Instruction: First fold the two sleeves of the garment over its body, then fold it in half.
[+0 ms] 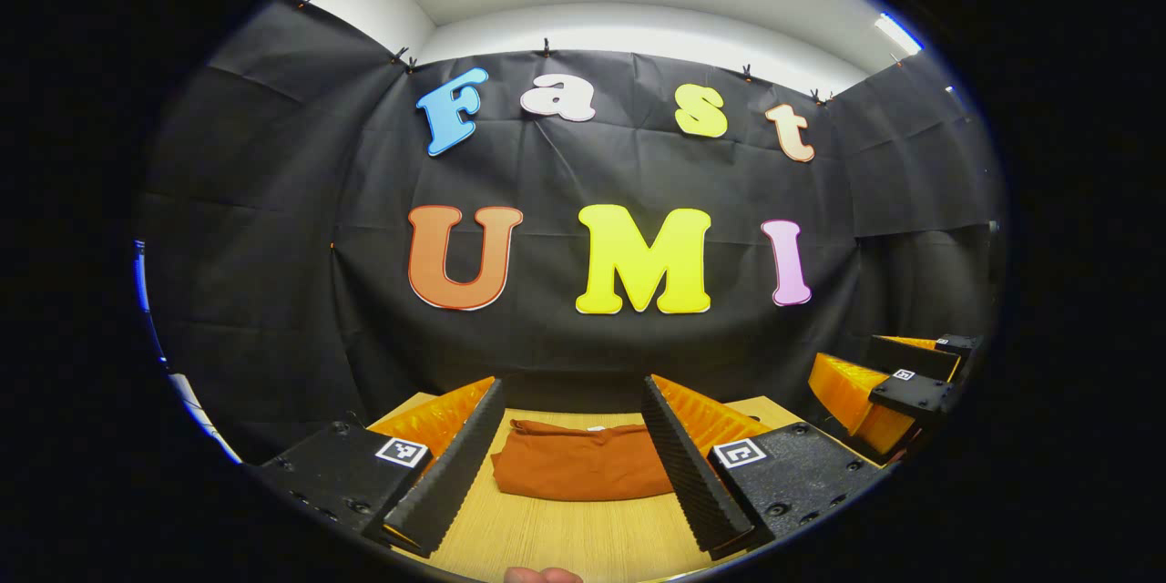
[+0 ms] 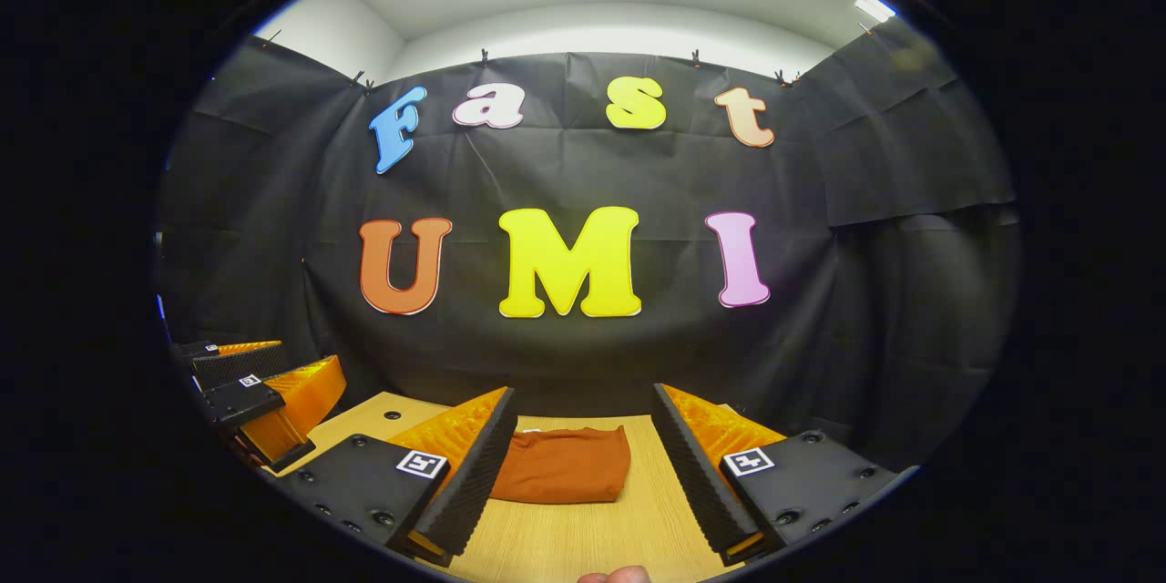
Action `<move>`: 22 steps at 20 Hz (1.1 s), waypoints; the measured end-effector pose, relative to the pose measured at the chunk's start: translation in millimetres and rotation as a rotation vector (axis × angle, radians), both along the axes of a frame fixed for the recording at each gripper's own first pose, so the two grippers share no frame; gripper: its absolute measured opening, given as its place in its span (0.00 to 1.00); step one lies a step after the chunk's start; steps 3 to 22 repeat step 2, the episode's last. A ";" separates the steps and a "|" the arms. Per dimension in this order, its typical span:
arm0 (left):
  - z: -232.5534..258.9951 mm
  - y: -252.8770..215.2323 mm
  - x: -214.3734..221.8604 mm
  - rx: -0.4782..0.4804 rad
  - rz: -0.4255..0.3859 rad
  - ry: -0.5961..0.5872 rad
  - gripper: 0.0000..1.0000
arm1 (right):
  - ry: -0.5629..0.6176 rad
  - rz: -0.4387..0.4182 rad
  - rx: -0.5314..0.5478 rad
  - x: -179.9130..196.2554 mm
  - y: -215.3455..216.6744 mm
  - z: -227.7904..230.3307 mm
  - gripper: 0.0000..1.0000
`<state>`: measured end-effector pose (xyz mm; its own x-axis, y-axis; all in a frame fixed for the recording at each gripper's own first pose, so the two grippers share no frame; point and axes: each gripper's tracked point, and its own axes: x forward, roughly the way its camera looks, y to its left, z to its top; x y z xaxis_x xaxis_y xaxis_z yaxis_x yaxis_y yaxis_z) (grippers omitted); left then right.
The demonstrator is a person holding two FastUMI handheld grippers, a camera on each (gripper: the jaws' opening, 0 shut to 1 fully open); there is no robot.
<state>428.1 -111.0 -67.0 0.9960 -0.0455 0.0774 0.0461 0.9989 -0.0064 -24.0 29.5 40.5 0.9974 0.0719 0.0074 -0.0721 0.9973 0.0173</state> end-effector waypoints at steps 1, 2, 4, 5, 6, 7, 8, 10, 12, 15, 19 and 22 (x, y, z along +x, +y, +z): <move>-0.2 1.1 -0.2 0.003 0.004 0.001 0.98 | 0.001 0.000 0.000 0.3 -1.6 -0.4 0.94; -0.7 2.4 0.8 0.007 0.009 -0.001 0.98 | 0.003 0.002 0.000 0.9 -1.2 -1.4 0.92; -0.7 2.4 0.8 0.007 0.009 -0.001 0.98 | 0.003 0.002 0.000 0.9 -1.2 -1.4 0.92; -0.7 2.4 0.8 0.007 0.009 -0.001 0.98 | 0.003 0.002 0.000 0.9 -1.2 -1.4 0.92; -0.7 2.4 0.8 0.007 0.009 -0.001 0.98 | 0.003 0.002 0.000 0.9 -1.2 -1.4 0.92; -0.7 2.4 0.8 0.007 0.009 -0.001 0.98 | 0.003 0.002 0.000 0.9 -1.2 -1.4 0.92; -0.7 2.4 0.8 0.007 0.009 -0.001 0.98 | 0.003 0.002 0.000 0.9 -1.2 -1.4 0.92; -0.7 2.4 0.8 0.007 0.009 -0.001 0.98 | 0.003 0.002 0.000 0.9 -1.2 -1.4 0.92; -0.7 2.4 0.8 0.007 0.009 -0.001 0.98 | 0.003 0.002 0.000 0.9 -1.2 -1.4 0.92; -0.7 2.4 0.8 0.007 0.009 -0.001 0.98 | 0.003 0.002 0.000 0.9 -1.2 -1.4 0.92; -0.7 2.4 0.8 0.007 0.009 -0.001 0.98 | 0.003 0.002 0.000 0.9 -1.2 -1.4 0.92; -0.7 2.4 0.8 0.007 0.009 -0.001 0.98 | 0.003 0.002 0.000 0.9 -1.2 -1.4 0.92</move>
